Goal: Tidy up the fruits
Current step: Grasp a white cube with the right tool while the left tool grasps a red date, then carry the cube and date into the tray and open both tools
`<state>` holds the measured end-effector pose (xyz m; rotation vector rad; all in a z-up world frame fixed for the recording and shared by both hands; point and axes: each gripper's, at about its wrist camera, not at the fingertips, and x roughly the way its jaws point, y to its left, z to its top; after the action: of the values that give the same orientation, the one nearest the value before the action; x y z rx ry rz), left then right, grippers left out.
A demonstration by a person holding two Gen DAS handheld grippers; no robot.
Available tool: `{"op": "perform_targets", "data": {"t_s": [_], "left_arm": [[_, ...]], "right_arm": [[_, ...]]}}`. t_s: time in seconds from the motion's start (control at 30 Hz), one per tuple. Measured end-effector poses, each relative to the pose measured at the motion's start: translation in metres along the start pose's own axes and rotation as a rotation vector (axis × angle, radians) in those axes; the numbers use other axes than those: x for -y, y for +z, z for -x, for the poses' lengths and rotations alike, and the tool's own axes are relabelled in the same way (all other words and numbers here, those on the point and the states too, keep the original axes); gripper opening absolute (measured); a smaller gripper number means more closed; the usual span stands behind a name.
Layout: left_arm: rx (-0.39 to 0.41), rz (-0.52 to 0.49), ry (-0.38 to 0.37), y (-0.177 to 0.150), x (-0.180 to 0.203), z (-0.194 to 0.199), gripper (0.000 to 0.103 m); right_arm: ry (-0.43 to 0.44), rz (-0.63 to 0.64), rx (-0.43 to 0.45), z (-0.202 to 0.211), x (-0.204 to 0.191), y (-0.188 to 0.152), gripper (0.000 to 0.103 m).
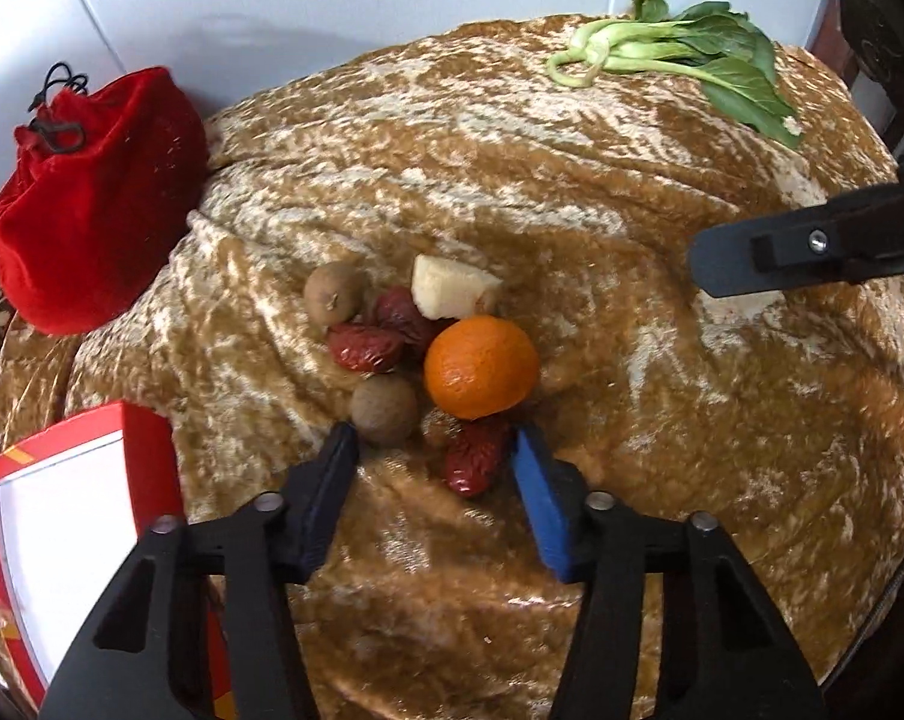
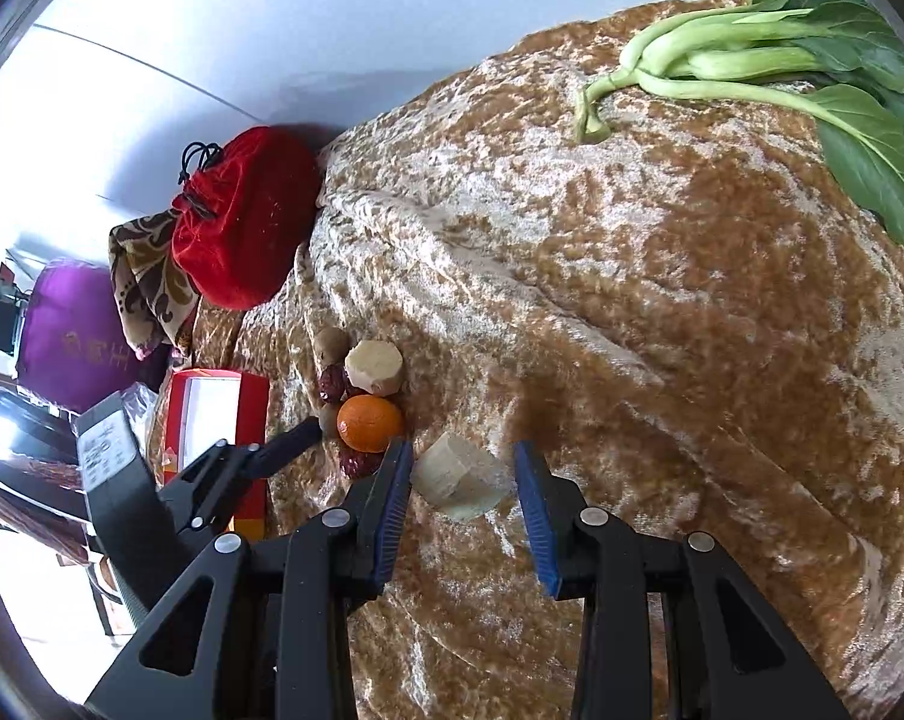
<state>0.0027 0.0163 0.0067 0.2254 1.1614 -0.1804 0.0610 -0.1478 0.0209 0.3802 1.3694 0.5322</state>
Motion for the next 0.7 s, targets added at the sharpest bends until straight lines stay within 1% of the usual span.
{"op": "perform_targets", "data": {"t_s": [0.1,0.17,0.2,0.27,0.4,0.5,0.67,0.7], "left_arm": [[-0.004,-0.009,-0.011,0.002,0.002,-0.003,0.042],[-0.005,0.001,-0.053,0.003,0.003,-0.002,0.027],[-0.007,0.004,-0.066,0.003,0.003,-0.002,0.025],[-0.007,-0.006,-0.066,0.003,0.005,-0.002,0.022],[-0.005,-0.001,-0.076,0.000,0.005,0.002,0.020],[-0.002,0.021,-0.091,-0.013,-0.001,0.013,0.020],[0.034,0.052,-0.073,-0.029,-0.018,0.040,0.020],[0.048,0.060,-0.061,-0.033,-0.023,0.048,0.020]], "right_arm": [[0.003,-0.003,0.001,0.001,0.001,0.001,0.036],[0.003,0.000,0.002,0.001,0.000,0.000,0.036],[0.005,0.000,0.002,0.002,0.000,0.000,0.036],[0.004,-0.002,0.007,0.002,-0.001,0.000,0.036],[0.008,-0.010,0.017,0.004,-0.002,0.000,0.036],[0.013,-0.010,0.023,0.005,-0.005,-0.001,0.036],[0.038,0.006,0.025,0.003,-0.016,-0.001,0.036],[0.049,0.010,0.021,0.001,-0.020,-0.002,0.036]]}}
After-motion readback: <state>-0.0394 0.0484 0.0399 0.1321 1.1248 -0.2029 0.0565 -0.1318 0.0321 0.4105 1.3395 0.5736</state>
